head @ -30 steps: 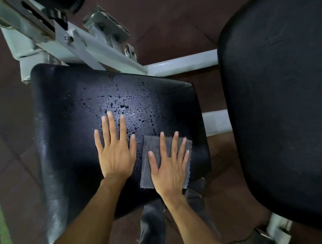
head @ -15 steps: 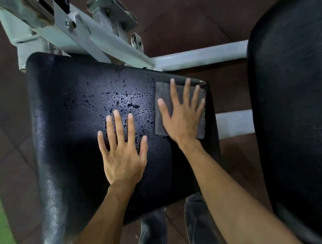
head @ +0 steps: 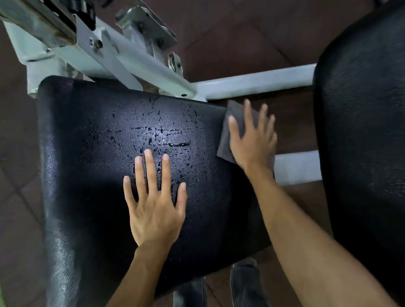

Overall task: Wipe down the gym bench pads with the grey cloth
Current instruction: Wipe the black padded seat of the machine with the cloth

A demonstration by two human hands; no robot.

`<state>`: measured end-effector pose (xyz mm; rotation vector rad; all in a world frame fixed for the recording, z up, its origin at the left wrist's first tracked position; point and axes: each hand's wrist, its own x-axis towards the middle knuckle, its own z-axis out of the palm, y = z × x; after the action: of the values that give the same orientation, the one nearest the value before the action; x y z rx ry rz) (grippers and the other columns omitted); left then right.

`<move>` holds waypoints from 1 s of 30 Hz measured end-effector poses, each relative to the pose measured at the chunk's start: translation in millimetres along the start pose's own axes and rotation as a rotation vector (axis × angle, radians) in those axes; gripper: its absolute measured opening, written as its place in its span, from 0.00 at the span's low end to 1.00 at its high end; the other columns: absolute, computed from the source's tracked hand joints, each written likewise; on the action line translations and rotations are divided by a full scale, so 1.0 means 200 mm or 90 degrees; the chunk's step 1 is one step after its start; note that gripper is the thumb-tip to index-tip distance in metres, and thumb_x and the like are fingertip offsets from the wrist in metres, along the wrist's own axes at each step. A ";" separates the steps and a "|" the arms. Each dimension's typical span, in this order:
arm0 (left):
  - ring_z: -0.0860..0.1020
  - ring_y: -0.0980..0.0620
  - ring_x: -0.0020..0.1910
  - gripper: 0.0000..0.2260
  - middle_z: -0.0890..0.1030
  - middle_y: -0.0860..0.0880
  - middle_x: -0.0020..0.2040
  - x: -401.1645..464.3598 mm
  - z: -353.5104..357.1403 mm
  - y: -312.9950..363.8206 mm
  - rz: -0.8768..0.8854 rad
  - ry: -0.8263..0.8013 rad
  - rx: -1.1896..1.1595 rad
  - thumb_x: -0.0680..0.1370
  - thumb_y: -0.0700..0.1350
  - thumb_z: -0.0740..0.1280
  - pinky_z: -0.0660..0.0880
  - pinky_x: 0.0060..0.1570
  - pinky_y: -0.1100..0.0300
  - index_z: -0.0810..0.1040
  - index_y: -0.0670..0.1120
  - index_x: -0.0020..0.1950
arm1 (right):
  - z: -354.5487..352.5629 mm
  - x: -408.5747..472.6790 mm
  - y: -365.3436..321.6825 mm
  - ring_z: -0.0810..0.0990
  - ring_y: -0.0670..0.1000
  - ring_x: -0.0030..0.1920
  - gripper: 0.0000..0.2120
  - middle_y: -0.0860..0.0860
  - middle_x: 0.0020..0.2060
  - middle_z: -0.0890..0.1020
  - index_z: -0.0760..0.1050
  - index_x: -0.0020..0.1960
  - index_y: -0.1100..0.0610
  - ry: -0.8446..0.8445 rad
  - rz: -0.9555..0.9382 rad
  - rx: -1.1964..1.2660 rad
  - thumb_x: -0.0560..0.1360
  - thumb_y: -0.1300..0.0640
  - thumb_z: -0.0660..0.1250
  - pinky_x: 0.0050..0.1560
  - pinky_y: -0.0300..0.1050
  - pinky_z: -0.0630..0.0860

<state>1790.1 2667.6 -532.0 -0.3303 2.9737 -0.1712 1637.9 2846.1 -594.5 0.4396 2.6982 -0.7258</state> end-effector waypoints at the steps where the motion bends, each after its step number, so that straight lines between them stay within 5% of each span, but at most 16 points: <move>1: 0.48 0.45 0.81 0.31 0.46 0.44 0.83 0.00 0.00 0.00 0.001 0.003 0.000 0.82 0.60 0.51 0.47 0.77 0.42 0.51 0.50 0.82 | 0.00 0.07 -0.09 0.46 0.61 0.79 0.31 0.53 0.81 0.51 0.51 0.79 0.40 -0.016 -0.058 -0.023 0.79 0.31 0.45 0.74 0.68 0.48; 7: 0.48 0.44 0.81 0.30 0.47 0.44 0.82 0.00 0.00 0.00 0.004 0.008 -0.006 0.82 0.60 0.51 0.48 0.77 0.42 0.51 0.50 0.82 | 0.09 -0.44 -0.07 0.42 0.59 0.80 0.29 0.50 0.81 0.47 0.50 0.80 0.41 -0.031 -0.348 -0.086 0.81 0.34 0.47 0.75 0.68 0.44; 13: 0.48 0.44 0.81 0.30 0.47 0.44 0.82 0.00 -0.01 0.00 0.005 0.007 -0.003 0.82 0.60 0.51 0.48 0.77 0.42 0.51 0.50 0.82 | 0.06 -0.79 0.46 0.43 0.59 0.80 0.30 0.51 0.81 0.47 0.49 0.80 0.41 -0.073 -0.209 -0.108 0.80 0.33 0.47 0.74 0.71 0.52; 19: 0.48 0.44 0.81 0.30 0.46 0.44 0.82 -0.01 0.00 0.00 0.005 0.013 0.004 0.83 0.60 0.50 0.47 0.77 0.42 0.50 0.50 0.82 | 0.03 -0.18 0.08 0.44 0.62 0.79 0.31 0.53 0.81 0.47 0.47 0.79 0.39 0.003 -0.031 -0.024 0.78 0.31 0.43 0.72 0.72 0.51; 23: 0.47 0.44 0.81 0.30 0.46 0.44 0.82 0.00 0.01 0.00 0.008 0.019 0.007 0.83 0.60 0.50 0.45 0.77 0.43 0.49 0.50 0.82 | 0.08 -0.18 -0.12 0.41 0.62 0.79 0.31 0.52 0.81 0.45 0.46 0.79 0.39 0.005 -0.174 -0.066 0.79 0.32 0.44 0.73 0.73 0.43; 26: 0.46 0.45 0.82 0.30 0.45 0.45 0.83 0.00 0.00 -0.01 0.004 0.013 -0.009 0.82 0.60 0.50 0.46 0.77 0.42 0.49 0.50 0.82 | 0.08 -0.53 0.07 0.39 0.61 0.79 0.30 0.52 0.81 0.44 0.46 0.80 0.40 -0.027 -0.290 -0.101 0.81 0.34 0.47 0.74 0.72 0.45; 30: 0.47 0.45 0.82 0.30 0.46 0.44 0.83 0.00 0.00 0.00 -0.005 0.015 0.000 0.83 0.60 0.50 0.47 0.78 0.42 0.50 0.50 0.82 | 0.08 -0.88 0.46 0.42 0.61 0.79 0.31 0.51 0.81 0.46 0.48 0.80 0.40 -0.080 -0.224 -0.129 0.79 0.32 0.47 0.70 0.77 0.52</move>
<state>1790.7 2667.5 -532.5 -0.3416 2.9968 -0.1774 1834.2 2877.2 -581.9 -0.1297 2.7193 -0.5361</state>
